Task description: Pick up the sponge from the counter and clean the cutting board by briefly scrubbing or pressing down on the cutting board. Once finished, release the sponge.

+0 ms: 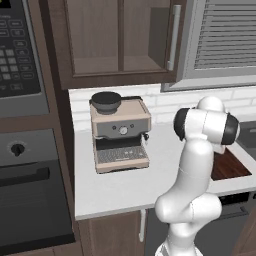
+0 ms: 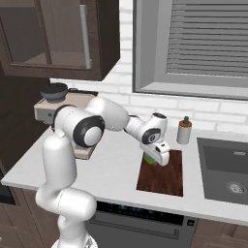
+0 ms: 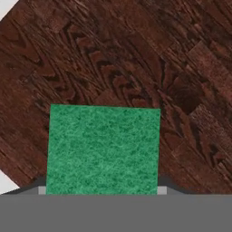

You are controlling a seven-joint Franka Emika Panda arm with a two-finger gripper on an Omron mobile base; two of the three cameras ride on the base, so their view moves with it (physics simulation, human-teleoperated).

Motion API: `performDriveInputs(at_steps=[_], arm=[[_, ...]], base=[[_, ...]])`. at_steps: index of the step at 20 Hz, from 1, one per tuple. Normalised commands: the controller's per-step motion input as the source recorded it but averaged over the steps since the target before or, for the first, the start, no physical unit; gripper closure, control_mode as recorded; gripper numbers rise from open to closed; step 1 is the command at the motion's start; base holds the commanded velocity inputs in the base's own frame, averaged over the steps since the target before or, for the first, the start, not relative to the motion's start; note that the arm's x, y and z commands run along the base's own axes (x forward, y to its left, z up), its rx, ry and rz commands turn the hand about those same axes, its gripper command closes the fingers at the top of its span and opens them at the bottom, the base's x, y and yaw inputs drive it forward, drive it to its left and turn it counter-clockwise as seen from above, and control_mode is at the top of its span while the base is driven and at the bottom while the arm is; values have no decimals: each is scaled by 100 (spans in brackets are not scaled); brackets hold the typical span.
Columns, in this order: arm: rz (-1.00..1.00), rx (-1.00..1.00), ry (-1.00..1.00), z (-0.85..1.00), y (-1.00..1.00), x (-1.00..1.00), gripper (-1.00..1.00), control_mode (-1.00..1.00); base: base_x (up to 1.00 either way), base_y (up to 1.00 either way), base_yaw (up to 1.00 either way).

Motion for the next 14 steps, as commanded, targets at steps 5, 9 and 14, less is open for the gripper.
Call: performDriveInputs(at_steps=[5, 9, 14], arm=[[-1, 7, 23, -1, -1, -54, 100, -100], [-6, 5, 2, -5, -13, -100, 100, -100], [-6, 4, -4, -7, -11, -100, 100, -100]], base=[[0, 0, 0], [0, 0, 0], [0, 0, 0]])
